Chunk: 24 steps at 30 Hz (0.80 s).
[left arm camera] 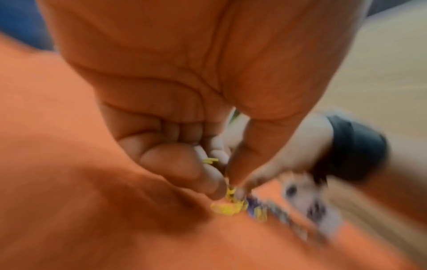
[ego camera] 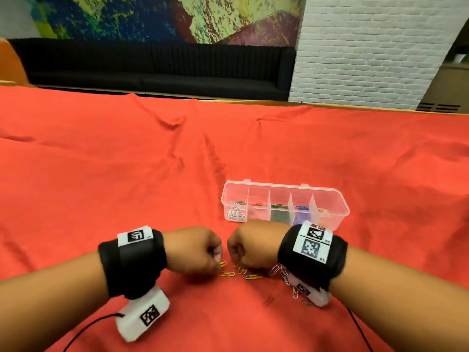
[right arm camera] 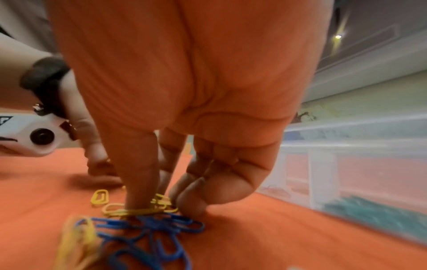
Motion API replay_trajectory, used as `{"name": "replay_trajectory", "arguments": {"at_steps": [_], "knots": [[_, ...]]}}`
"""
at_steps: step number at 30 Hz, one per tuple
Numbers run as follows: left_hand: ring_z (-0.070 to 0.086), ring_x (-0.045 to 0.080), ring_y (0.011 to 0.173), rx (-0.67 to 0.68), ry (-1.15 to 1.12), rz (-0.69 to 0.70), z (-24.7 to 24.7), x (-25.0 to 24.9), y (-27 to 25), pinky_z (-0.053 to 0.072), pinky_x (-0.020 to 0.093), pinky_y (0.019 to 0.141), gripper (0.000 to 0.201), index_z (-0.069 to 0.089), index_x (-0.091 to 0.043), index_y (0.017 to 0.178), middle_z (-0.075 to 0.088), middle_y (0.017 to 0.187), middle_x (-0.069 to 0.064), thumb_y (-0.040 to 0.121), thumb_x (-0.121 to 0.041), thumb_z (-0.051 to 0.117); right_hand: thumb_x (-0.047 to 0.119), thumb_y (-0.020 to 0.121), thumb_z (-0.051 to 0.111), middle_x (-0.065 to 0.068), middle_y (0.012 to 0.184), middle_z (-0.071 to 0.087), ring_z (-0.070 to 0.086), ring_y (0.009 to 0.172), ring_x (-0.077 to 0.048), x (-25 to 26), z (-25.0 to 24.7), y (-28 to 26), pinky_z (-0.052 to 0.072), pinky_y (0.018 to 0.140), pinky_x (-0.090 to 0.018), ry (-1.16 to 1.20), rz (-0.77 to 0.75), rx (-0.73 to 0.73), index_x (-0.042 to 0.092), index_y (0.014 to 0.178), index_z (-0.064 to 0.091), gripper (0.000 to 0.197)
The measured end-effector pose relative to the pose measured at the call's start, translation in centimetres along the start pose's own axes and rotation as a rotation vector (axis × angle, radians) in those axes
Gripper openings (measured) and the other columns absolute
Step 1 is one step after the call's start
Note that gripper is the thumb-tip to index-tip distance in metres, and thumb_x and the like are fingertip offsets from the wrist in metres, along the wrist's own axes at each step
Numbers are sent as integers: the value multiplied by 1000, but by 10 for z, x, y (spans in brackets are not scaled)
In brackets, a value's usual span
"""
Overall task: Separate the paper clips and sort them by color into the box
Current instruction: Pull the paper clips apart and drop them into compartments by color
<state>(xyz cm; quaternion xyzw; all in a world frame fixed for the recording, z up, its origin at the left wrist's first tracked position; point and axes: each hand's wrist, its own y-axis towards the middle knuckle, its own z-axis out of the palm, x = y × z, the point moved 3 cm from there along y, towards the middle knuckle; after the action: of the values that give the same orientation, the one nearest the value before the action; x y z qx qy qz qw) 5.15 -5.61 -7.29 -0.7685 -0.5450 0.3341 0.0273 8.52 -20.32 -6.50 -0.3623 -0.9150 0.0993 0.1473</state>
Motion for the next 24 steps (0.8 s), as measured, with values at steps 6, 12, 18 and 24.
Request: {"name": "replay_trajectory", "arguments": {"at_steps": [6, 12, 18, 24], "knots": [[63, 15, 64, 128, -894, -47, -12, 9, 2, 53, 23, 52, 33, 64, -6, 111, 65, 77, 8, 78, -7, 64, 19, 85, 60, 7, 78, 59, 54, 72, -15, -22, -9, -19, 40, 65, -25, 197, -20, -62, 22, 88, 61, 5], [69, 17, 68, 139, -1208, -12, -29, -36, 36, 57, 24, 58, 17, 63, -12, 92, 67, 83, 13, 80, 0, 62, 4, 82, 58, -6, 72, 69, 58, 60, -15, -100, -61, -77, 49, 57, -33, 592, 156, -395, 22, 96, 64, 24], [70, 22, 75, 78, -1312, 47, -48, -115, 106, 59, 27, 70, 19, 61, -5, 100, 68, 89, 15, 95, -3, 44, -4, 82, 61, -7, 70, 66, 60, 60, -18, -175, -72, -106, 50, 53, -29, 696, 484, -468, 12, 92, 69, 21], [70, 29, 87, 68, -1390, 16, -51, -147, 136, 59, 30, 74, 28, 59, -1, 107, 68, 95, 21, 91, -1, 36, -5, 89, 56, -15, 81, 71, 67, 59, -17, -188, -66, -124, 50, 48, -23, 1088, 485, -464, 9, 97, 60, 16]]}}
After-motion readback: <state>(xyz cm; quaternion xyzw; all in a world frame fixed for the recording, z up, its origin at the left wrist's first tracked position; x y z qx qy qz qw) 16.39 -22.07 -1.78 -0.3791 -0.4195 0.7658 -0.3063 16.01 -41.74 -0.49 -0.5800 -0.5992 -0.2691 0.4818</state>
